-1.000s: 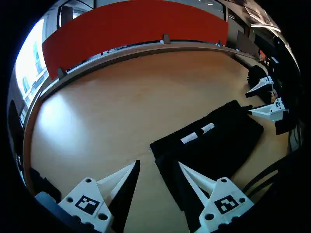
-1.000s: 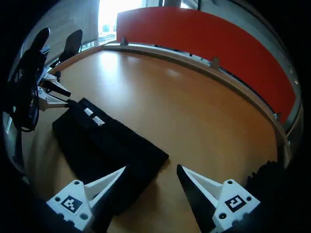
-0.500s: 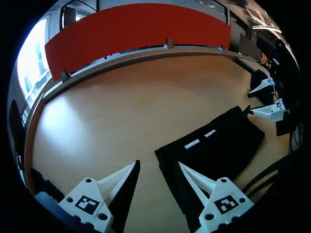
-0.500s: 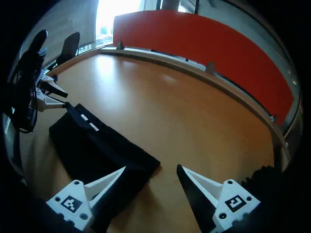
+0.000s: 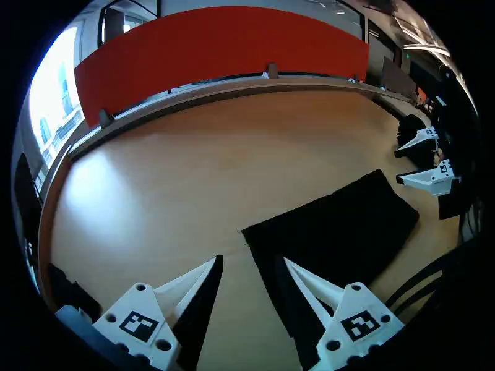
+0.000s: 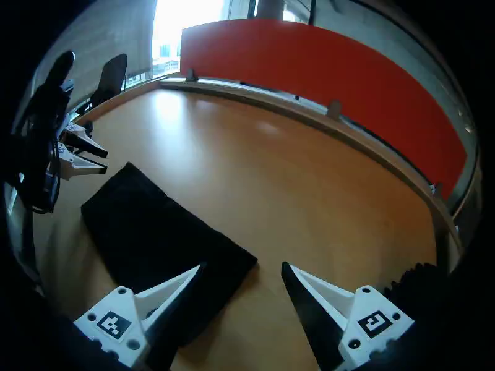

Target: Fold towel

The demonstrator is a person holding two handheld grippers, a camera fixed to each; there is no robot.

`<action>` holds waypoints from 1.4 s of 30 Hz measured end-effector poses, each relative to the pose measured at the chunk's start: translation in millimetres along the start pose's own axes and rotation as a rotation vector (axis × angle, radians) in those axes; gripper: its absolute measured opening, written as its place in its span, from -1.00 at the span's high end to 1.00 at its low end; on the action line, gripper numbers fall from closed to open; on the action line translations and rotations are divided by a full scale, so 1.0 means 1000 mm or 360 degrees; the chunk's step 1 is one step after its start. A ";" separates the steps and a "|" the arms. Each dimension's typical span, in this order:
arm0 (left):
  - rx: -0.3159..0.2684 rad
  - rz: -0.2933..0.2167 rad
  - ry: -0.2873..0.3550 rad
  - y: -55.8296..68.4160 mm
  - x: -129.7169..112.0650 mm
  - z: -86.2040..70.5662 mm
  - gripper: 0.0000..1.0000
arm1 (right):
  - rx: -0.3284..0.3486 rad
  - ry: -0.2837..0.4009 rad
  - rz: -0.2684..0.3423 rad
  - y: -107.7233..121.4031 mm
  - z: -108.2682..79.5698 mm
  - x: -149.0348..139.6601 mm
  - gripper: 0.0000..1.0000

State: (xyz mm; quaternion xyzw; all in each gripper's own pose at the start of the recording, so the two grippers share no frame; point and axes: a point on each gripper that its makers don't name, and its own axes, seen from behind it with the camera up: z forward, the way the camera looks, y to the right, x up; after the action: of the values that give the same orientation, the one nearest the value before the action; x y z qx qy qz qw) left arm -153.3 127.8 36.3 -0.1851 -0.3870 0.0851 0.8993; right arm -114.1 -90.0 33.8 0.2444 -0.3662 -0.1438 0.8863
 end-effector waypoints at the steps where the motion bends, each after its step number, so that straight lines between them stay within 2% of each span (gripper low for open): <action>1: -0.0001 -0.0001 0.0000 0.001 0.000 -0.001 -0.22 | 0.0002 0.0000 0.0001 -0.001 -0.001 0.000 -0.83; 8: -0.0010 -0.0015 0.0000 0.004 -0.006 -0.007 -0.22 | 0.0011 0.0004 0.0014 -0.011 -0.008 -0.003 -0.83; 26: -0.0032 -0.0146 -0.0010 0.017 -0.038 -0.033 -0.22 | 0.0027 0.0000 0.0081 -0.036 -0.034 -0.027 -0.83; 42: -0.0025 -0.0196 -0.0008 0.024 -0.053 -0.051 -0.22 | 0.0037 0.0001 0.0092 -0.049 -0.049 -0.037 -0.83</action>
State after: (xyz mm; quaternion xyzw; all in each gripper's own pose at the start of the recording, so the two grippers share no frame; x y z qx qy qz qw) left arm -152.9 120.2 -40.8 -0.1677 -0.4006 0.0272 0.9004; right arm -108.1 -99.4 -44.0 0.2441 -0.3745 -0.1138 0.8872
